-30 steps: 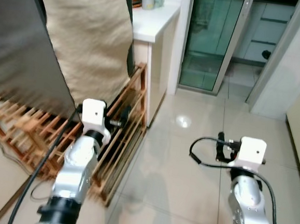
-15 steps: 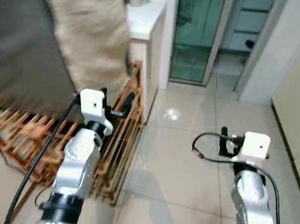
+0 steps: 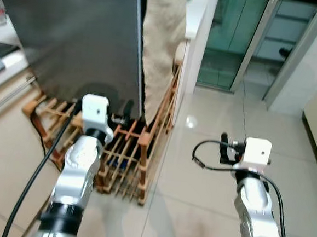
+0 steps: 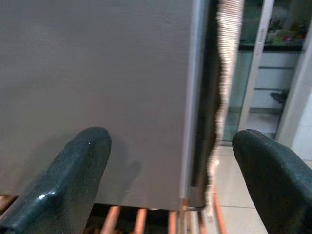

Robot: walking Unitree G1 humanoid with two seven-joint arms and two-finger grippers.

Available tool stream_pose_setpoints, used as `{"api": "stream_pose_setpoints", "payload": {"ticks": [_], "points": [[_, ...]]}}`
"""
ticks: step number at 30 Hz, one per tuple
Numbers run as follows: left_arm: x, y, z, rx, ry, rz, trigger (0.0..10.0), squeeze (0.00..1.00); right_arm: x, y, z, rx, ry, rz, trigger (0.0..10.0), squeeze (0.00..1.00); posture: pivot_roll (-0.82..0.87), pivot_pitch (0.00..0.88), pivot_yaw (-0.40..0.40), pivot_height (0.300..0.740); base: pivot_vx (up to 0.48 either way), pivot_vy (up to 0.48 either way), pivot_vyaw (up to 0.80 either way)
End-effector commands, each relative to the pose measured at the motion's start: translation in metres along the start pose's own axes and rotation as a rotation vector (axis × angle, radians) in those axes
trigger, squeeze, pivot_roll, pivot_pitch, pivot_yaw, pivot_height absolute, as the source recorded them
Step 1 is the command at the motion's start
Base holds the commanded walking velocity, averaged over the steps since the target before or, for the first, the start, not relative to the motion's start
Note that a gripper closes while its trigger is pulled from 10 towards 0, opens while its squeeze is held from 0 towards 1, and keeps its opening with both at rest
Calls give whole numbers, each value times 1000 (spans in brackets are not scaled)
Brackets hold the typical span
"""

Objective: Restocking fridge

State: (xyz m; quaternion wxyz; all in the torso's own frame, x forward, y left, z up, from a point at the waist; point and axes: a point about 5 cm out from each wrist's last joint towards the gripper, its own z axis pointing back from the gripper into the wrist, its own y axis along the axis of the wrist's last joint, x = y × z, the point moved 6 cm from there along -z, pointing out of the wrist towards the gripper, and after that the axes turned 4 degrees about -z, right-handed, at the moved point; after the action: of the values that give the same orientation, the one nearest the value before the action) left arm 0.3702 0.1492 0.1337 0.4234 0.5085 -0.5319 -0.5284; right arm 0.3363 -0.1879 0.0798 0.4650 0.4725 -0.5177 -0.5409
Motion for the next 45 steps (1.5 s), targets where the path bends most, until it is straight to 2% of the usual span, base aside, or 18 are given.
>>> {"api": "stream_pose_setpoints", "payload": {"ticks": [1,4,5,6,7,9,10,12,13,14,15,16,19,24,31,32,37,45], "points": [[2,-1,1,-6,-10,11,10000,0,4,15,-1,42,-22,-10,10000,0,-142,0,51,740,0,0,0],[-6,3,15,8,-19,-2,10000,0,5,47,13,155,-10,23,10000,0,-141,0,52,740,0,0,0],[-17,-1,34,-7,-17,0,10000,0,8,53,32,168,8,26,10000,0,-144,0,55,740,0,0,0],[-21,-9,53,-40,-29,10,10000,0,12,50,47,149,21,29,10000,0,-141,0,57,740,0,0,0],[-23,-13,66,-63,-39,17,10000,0,14,47,57,135,30,30,10000,0,-141,0,57,740,0,0,0],[-17,-23,90,-115,-96,-8,10000,0,21,40,73,98,33,29,10000,0,-138,0,49,740,0,0,0],[-12,-23,95,-126,-113,6,10000,0,25,38,78,85,22,21,10000,0,-132,0,40,740,0,0,0],[-11,-20,95,-124,-109,16,10000,0,28,36,81,78,13,20,10000,0,-132,0,40,740,0,0,0],[-13,-13,89,-104,-90,17,10000,0,30,35,83,75,7,21,10000,0,-128,0,38,740,0,0,0],[-16,11,65,-16,-37,94,10000,0,28,33,79,62,2,3,10000,0,-122,0,37,740,480,0,0],[-14,20,58,12,-33,99,10000,0,24,34,74,66,16,3,10000,0,-117,0,38,740,480,0,0],[-14,20,58,12,-33,99,10000,0,24,34,74,66,16,3,10000,0,-117,0,38,740,480,0,0],[-4,37,51,52,-49,117,10000,0,13,45,61,98,39,-5,10000,0,-116,0,45,740,480,0,0],[-3,50,44,91,-28,125,10000,0,7,45,41,100,43,-18,10000,0,-107,0,48,740,480,0,0],[-11,56,40,104,19,138,10000,0,5,43,34,89,57,-16,10000,0,-107,0,43,740,480,0,0],[-15,54,39,91,48,112,10000,0,4,42,32,83,62,-15,10000,0,-107,0,42,740,262,0,0],[-21,51,36,76,98,142,10000,0,0,38,31,73,76,-15,10000,0,-110,0,42,740,48,0,0],[-23,54,30,84,116,136,10000,0,-3,35,29,66,90,-16,10000,0,-119,0,47,740,0,0,0]]}}
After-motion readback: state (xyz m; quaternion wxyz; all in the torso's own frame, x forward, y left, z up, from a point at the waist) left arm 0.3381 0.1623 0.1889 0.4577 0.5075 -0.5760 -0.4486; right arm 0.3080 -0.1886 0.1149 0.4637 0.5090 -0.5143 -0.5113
